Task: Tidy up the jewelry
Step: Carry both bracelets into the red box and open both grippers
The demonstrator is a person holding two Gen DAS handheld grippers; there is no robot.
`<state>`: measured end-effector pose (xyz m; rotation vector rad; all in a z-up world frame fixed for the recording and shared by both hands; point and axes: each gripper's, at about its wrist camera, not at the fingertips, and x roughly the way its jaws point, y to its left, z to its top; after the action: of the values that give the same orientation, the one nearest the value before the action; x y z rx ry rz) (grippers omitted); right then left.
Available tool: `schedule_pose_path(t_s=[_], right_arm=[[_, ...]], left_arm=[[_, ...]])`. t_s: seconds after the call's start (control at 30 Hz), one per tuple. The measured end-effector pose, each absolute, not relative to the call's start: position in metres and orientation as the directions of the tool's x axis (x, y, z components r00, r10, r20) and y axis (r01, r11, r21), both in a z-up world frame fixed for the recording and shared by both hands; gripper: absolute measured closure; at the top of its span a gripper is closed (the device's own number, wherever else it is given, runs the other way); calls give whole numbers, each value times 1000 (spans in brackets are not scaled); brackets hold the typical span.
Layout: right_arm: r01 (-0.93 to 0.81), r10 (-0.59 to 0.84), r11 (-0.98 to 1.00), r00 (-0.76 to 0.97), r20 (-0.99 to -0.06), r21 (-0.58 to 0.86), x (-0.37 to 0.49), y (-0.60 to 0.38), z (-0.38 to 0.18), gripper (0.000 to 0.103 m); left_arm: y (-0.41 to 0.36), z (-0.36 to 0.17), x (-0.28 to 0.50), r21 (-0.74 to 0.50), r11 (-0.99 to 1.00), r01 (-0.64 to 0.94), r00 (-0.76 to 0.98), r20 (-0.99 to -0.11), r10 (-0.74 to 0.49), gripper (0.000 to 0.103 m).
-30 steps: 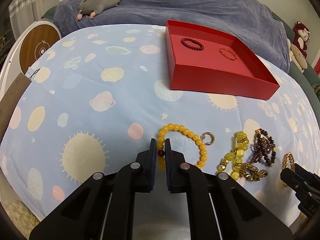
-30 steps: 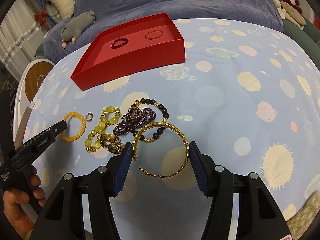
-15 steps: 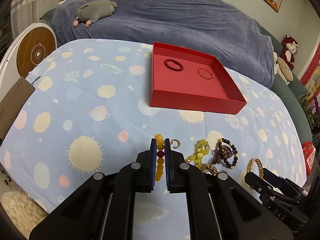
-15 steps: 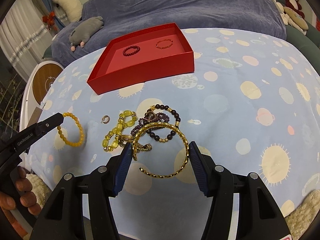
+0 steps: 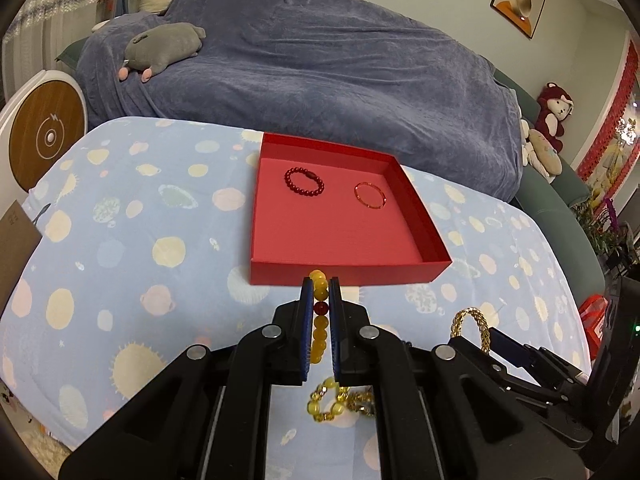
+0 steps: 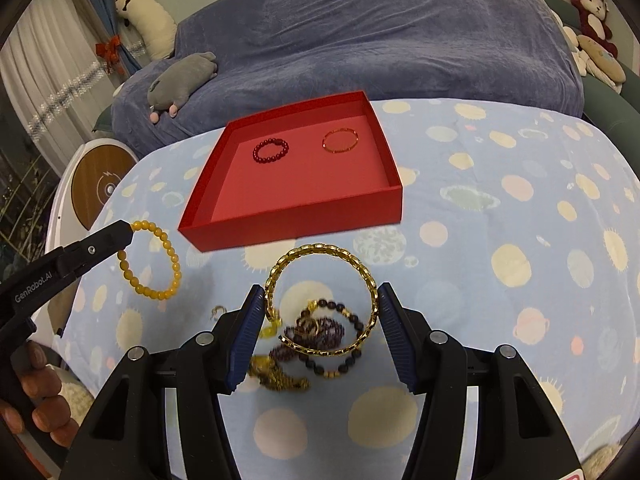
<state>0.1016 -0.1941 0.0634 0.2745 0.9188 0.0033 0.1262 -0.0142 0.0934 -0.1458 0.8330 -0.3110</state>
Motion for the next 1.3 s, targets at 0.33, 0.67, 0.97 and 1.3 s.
schedule_pose_path(t_s=[0.33,0.67,0.97,1.3], right_arm=[[63,128,976,611,-781,209,193,-197,66,47],[66,122,979,563,-817,192,266,-200,39,47],[77,107,982,529,-842,173,293,-201,14,47],[96,94,981,526,-845,169,295,-206,8,46]], left_arm=[[-40,99,205,-225,947,228,647,-692,-320,96],[-57,70,268,-218,953,213,618,-725,-304,96],[-65,45,293,-207,958,200,587,-757,-286,96],[-64,32,291,-183,970,157,594,-768,-241,70]])
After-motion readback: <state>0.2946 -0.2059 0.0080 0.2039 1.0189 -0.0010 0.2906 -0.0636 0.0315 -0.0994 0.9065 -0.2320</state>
